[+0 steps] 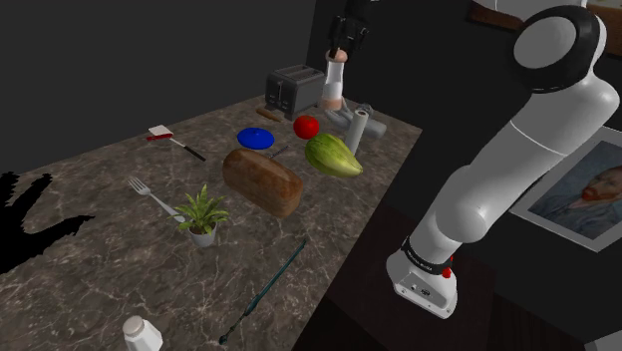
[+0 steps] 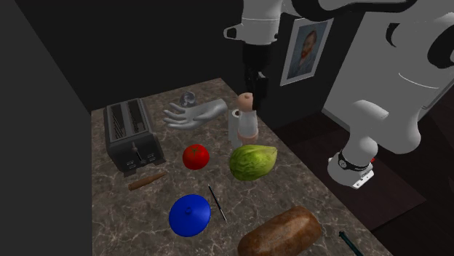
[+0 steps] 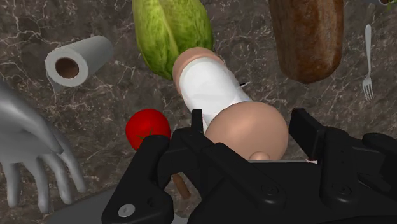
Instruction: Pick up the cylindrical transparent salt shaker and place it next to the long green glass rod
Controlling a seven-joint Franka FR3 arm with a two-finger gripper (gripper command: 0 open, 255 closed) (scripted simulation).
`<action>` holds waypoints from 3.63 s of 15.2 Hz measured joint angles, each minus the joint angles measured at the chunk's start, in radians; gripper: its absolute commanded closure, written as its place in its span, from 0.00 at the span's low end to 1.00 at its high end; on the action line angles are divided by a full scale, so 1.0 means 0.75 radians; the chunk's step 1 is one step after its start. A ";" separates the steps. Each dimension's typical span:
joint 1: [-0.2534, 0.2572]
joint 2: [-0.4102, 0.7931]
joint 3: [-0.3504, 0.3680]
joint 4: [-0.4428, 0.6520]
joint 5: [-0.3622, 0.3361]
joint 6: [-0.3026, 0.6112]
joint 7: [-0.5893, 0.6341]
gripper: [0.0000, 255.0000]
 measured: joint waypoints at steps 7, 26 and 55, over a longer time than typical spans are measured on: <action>0.081 -0.178 0.154 -0.199 -0.024 0.058 0.234 1.00; 0.285 -0.294 0.600 -0.337 0.054 0.166 0.860 1.00; 0.521 0.158 1.078 -0.013 -0.097 0.352 1.581 1.00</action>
